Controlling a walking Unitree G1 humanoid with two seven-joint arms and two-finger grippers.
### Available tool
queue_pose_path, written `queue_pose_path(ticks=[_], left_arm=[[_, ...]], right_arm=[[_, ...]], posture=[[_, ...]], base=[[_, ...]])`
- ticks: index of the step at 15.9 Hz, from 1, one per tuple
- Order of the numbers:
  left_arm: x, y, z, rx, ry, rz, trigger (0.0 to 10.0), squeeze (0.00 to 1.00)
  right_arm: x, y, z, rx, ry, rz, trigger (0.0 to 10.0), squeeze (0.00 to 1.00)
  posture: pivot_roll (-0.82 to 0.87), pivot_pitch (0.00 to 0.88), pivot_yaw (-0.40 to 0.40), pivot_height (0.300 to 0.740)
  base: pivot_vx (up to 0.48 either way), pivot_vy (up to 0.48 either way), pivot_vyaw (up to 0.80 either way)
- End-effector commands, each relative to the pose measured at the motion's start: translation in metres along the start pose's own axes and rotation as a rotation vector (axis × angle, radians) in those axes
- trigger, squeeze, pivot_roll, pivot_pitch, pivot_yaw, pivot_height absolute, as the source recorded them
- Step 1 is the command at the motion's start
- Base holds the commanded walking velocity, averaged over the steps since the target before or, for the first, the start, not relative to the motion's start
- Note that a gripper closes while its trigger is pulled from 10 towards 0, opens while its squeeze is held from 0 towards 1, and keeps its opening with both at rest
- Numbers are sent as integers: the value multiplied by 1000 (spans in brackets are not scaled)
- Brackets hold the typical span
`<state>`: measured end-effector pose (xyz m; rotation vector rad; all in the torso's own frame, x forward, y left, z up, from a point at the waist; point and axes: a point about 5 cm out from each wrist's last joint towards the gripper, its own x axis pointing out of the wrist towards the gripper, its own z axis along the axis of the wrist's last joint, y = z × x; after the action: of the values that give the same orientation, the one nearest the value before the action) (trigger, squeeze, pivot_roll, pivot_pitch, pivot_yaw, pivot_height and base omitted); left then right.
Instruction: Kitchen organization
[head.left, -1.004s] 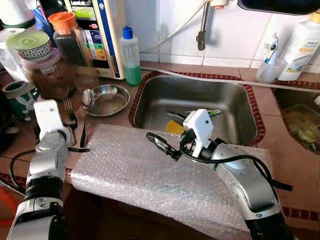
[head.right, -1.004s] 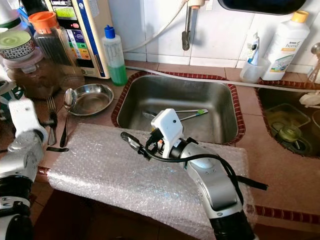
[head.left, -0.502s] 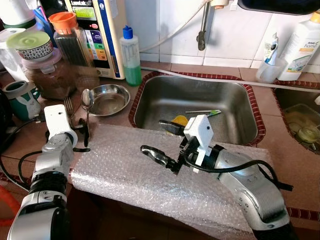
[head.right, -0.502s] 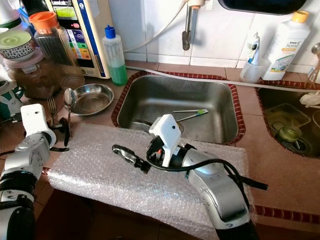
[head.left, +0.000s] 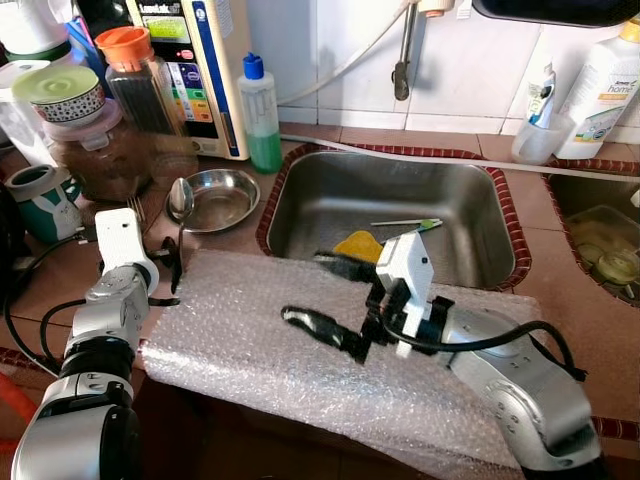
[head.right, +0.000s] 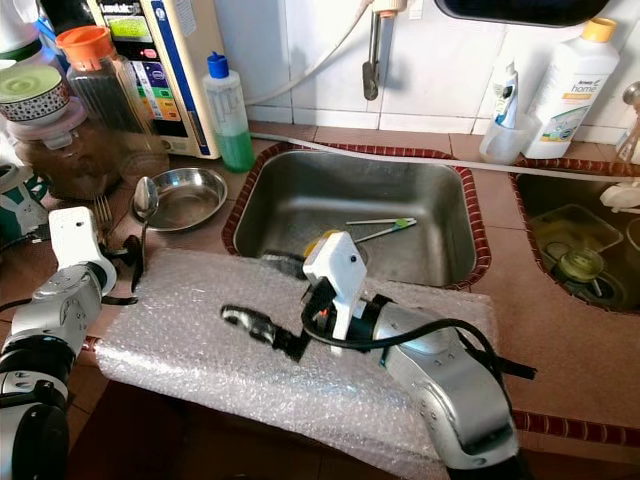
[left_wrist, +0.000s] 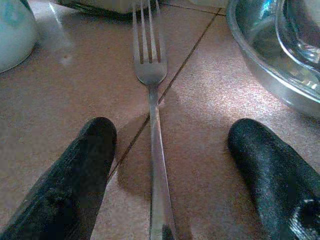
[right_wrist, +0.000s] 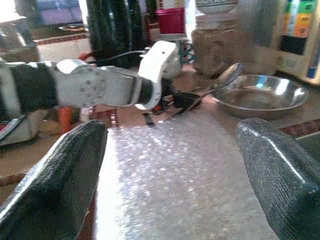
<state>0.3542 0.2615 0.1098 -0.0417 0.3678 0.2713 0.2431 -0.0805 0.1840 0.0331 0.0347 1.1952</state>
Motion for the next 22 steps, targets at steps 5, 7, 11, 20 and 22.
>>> queue_pose_path(ticks=[5,7,11,20,22], left_arm=[[-3,21,-29,-7,118,49,0,0],[-6,29,-39,-39,144,64,0,0],[-9,36,-47,-56,161,71,0,0],[-11,38,-47,-38,105,85,0,0],[-12,40,-44,-47,65,97,0,0]], right_arm=[[-3,4,6,10,-4,44,10000,0],[-3,4,8,13,-1,48,10000,0],[-4,5,8,25,2,67,10000,0],[-2,-1,13,46,-46,53,10000,0],[-3,-3,14,46,-50,48,10000,0]], posture=[[31,56,96,740],[33,55,96,740],[38,54,92,740],[42,45,87,740],[41,43,86,740]], base=[[0,0,0],[0,0,0],[0,0,0],[0,0,0],[0,0,0]])
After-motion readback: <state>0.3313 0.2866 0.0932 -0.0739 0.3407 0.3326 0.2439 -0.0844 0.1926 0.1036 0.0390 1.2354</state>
